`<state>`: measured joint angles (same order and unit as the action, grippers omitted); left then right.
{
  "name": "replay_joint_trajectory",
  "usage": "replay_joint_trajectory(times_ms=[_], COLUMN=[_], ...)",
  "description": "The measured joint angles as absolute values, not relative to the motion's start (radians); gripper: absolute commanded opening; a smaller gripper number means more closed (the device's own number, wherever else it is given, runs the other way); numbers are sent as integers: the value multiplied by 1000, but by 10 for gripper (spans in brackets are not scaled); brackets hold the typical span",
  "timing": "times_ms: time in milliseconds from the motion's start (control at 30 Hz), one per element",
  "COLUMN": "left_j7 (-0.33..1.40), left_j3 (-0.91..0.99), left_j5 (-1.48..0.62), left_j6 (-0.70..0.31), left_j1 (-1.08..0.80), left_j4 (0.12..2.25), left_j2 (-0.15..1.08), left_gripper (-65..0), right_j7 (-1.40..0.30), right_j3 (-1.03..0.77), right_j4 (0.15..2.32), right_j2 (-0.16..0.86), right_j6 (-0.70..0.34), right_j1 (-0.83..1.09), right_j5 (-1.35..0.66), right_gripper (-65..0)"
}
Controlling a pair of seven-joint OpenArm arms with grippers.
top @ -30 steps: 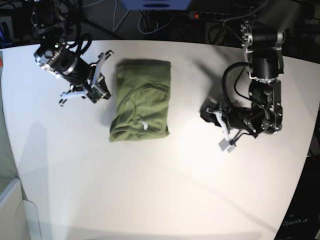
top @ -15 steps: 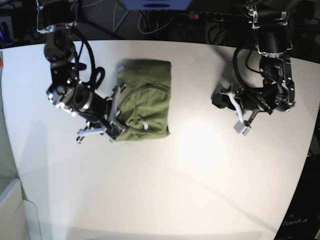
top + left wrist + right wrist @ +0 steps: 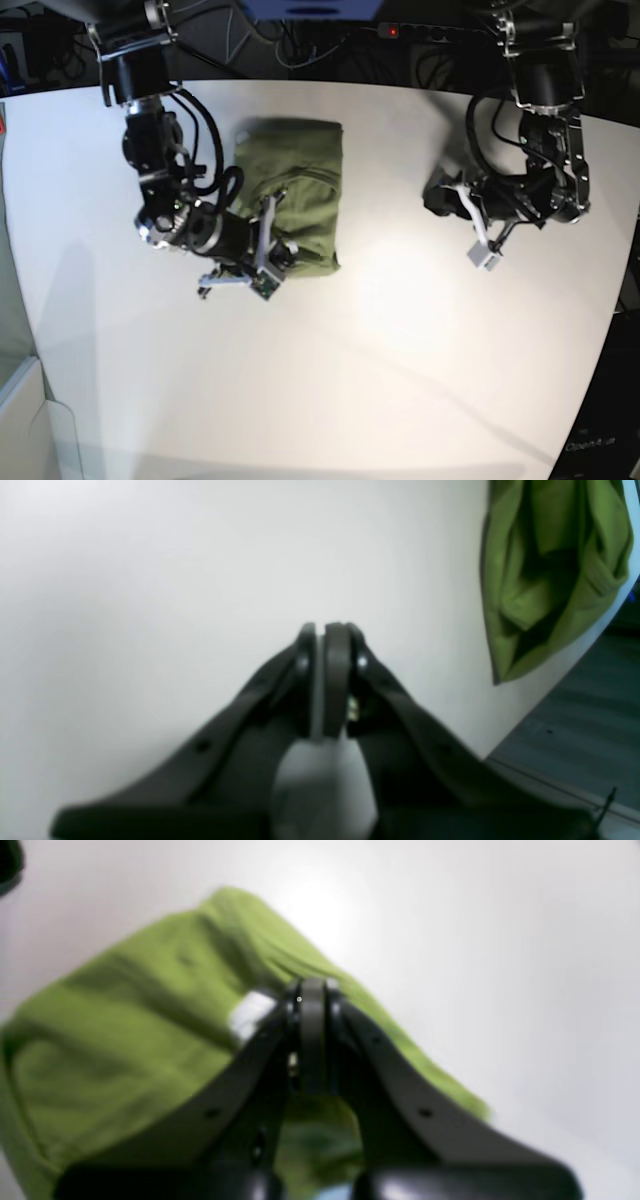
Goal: Fold the T-shirt properly
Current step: 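Press and smooth the bundle's side with the right gripper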
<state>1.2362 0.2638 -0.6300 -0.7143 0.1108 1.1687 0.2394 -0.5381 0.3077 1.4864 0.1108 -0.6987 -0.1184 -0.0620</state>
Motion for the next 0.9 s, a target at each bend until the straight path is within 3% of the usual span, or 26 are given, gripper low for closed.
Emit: replay_joint_trajectory(times_ms=[267, 900], left_j7=[1237, 1234], left_j3=[264, 264], left_j5=[-630, -630], left_j6=[-714, -714], left_j1=[112, 110], left_j4=[1169, 1167], left_j2=[238, 238], left_gripper=[-608, -608], right_j7=[-522, -204], right_j3=[328, 340], right_j4=[1468, 1016], right_j2=[83, 85], right_j6=[-699, -696], right_j1=[-123, -250], right_j5=[-63, -88], right_gripper=[-650, -650])
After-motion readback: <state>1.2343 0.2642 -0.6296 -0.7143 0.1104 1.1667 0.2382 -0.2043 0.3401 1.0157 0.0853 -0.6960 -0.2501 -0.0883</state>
